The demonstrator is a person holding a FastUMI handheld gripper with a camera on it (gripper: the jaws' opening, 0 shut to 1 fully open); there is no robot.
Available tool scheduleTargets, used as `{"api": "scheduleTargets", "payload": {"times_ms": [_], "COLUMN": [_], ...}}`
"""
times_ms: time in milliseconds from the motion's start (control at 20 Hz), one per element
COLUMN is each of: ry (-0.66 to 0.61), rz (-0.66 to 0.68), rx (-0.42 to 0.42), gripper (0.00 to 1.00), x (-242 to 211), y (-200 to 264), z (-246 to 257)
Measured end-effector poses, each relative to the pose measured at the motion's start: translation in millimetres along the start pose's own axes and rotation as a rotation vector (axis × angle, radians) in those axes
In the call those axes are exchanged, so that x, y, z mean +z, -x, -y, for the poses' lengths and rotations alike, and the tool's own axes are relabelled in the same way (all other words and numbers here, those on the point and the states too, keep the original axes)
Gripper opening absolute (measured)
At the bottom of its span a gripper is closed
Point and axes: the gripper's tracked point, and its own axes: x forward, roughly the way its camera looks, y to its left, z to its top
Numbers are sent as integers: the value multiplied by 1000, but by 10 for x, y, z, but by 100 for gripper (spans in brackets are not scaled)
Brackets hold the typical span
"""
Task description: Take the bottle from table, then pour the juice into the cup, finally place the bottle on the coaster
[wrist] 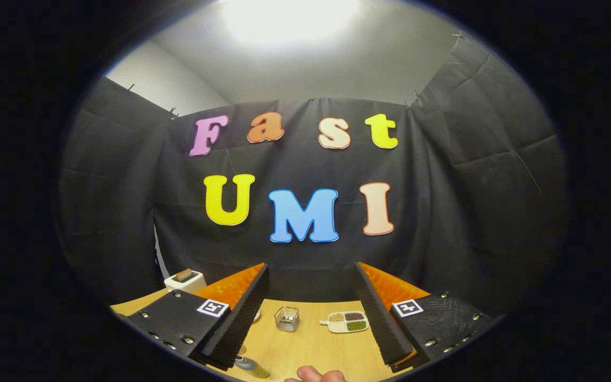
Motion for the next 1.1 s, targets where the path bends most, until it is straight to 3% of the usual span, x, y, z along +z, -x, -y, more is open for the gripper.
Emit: {"api": "scheduleTargets", "payload": {"times_ms": [450, 650, 1100], "ry": [-5, 33, -17], "rz": [89, 107, -31], "rx": [52, 83, 134], "gripper": [97, 97, 97], "x": [-554, -1202, -2628], "y": [148, 292, 248], "z": [-276, -573, -1200]}}
